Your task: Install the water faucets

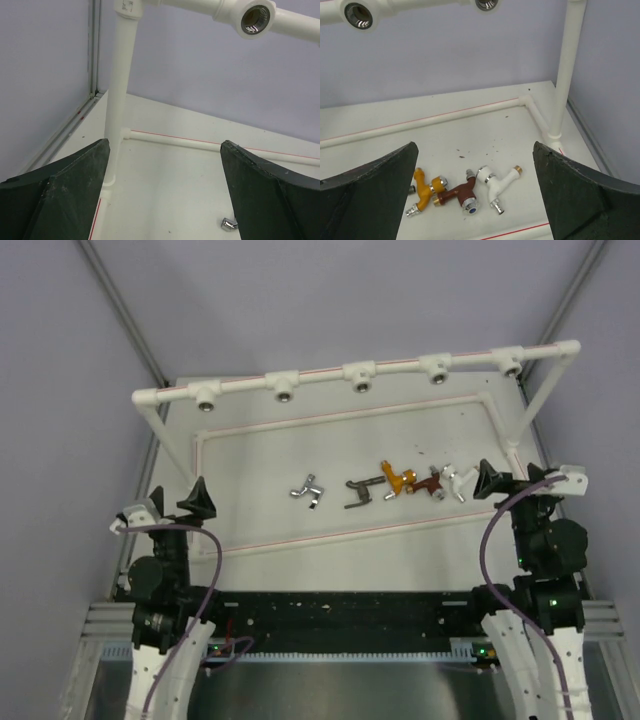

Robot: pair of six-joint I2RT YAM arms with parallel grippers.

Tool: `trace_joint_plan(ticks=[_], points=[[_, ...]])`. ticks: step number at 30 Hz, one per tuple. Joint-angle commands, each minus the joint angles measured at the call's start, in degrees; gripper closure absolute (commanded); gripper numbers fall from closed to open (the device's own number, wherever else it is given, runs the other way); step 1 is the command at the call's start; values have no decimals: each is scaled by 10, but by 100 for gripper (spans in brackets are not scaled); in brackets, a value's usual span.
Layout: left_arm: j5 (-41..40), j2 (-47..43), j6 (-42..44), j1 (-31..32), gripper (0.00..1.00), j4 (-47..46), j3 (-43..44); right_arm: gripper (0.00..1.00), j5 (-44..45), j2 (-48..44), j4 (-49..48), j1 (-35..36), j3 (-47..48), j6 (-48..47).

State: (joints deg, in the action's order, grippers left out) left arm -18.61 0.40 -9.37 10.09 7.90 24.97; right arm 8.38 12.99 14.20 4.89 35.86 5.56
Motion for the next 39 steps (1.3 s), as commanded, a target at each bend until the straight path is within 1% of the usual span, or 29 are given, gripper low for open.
trace_joint_plan(ticks=[1, 3, 4, 7, 9, 12, 15, 17, 19, 21, 23, 24, 26, 29, 31, 35, 39], points=[[2, -4, -14, 1, 1, 5, 26, 1, -52, 47, 0, 4, 49, 40], [9, -4, -21, 1, 1, 11, 32, 1, -71, 70, 7, 4, 55, 66], [13, 15, -26, 1, 1, 14, 36, 1, -81, 84, 13, 4, 58, 84], [48, 50, -37, 1, 1, 32, 53, 1, -147, 128, 22, 5, 56, 113], [94, 96, -42, 1, 1, 47, 68, 1, -188, 163, 15, 5, 41, 145], [153, 154, -63, 1, 2, 83, 96, 1, -258, 207, -9, 5, 19, 162], [183, 208, -97, 1, 4, 106, 112, 2, -322, 242, -43, 5, 0, 173], [225, 242, -110, 1, 5, 112, 116, 4, -346, 268, -51, 4, -7, 176], [260, 287, -126, 1, 5, 113, 117, 9, -375, 291, -65, 4, -18, 181], [292, 338, -138, 1, 5, 117, 123, 10, -395, 302, -91, 4, -32, 188], [312, 400, -145, 4, 5, 133, 140, 10, -394, 302, -114, 4, -48, 190], [305, 447, -146, 9, 5, 153, 158, 10, -390, 304, -123, 5, -54, 192], [275, 511, -144, 37, 5, 188, 184, 10, -387, 311, -129, 4, -64, 193], [221, 575, -150, 96, 6, 189, 204, 10, -387, 324, -133, 5, -72, 194], [202, 604, -165, 134, 6, 165, 205, 11, -382, 330, -135, 5, -83, 196], [197, 667, -192, 197, 7, 72, 204, 14, -386, 332, -137, 5, -100, 193], [193, 756, -179, 243, 9, 27, 246, 20, -407, 338, -191, 5, -129, 201]])
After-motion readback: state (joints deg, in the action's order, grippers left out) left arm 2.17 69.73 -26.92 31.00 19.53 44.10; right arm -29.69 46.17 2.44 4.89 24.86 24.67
